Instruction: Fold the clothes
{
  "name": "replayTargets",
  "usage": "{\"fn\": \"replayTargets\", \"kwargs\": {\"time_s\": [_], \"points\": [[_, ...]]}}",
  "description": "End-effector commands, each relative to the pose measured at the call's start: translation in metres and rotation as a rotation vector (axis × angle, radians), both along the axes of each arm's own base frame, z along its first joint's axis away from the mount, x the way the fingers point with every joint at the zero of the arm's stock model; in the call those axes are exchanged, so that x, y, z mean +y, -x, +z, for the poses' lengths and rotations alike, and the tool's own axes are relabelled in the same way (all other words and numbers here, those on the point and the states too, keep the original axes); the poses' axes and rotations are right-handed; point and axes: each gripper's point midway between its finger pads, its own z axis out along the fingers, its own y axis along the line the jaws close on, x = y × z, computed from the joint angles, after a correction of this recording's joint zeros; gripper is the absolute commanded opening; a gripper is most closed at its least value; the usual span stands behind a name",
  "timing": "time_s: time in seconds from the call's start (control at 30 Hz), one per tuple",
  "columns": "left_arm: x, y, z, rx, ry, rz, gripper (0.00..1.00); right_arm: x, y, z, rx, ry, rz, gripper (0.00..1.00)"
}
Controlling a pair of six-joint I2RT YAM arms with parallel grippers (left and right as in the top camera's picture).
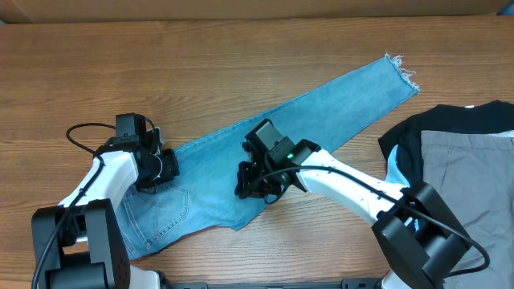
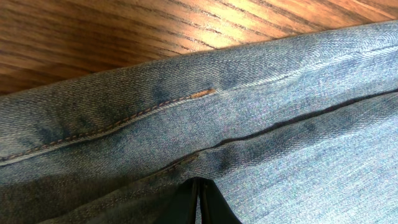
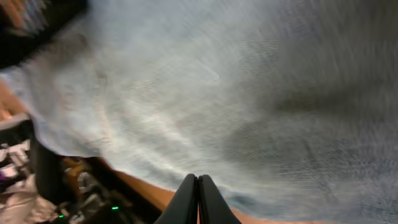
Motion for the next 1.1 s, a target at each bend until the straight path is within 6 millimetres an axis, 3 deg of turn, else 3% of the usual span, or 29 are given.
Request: {"fn": "replayTargets", "kwargs": {"time_s": [0.0, 0.23, 0.37, 0.5, 0.63, 0.83, 1.0, 1.07], "points": [[0.012, 0.003, -0.006, 0.028, -0.063, 0.022, 0.08, -0.009, 0.015, -0.035, 0.057, 0.108, -0.04, 0.07], [0.01, 0.005, -0.006, 0.035, -0.055, 0.022, 0.1, -0.029, 0.004, -0.055, 0.197, 0.158, -0.189, 0.05], [0.011, 0.0, 0.002, 0.033, -0.055, 0.022, 0.13, -0.041, -0.023, -0.054, 0.142, 0.161, -0.253, 0.04], [0.012, -0.012, 0.027, 0.041, -0.055, 0.016, 0.13, -0.05, -0.055, -0.042, 0.057, 0.126, -0.246, 0.04], [0.01, -0.024, 0.068, 0.044, -0.04, -0.027, 0.04, -0.074, -0.088, -0.023, -0.028, 0.136, -0.297, 0.05], [-0.002, -0.037, 0.153, -0.087, 0.007, -0.089, 0.12, -0.116, -0.127, 0.036, -0.194, 0.133, -0.287, 0.1], [-0.005, -0.013, 0.213, -0.209, 0.002, -0.033, 0.18, -0.135, -0.135, 0.108, -0.382, 0.1, -0.243, 0.18], [-0.005, 0.002, 0.225, -0.219, 0.008, 0.011, 0.22, -0.138, -0.133, 0.134, -0.451, 0.074, -0.237, 0.23]]}}
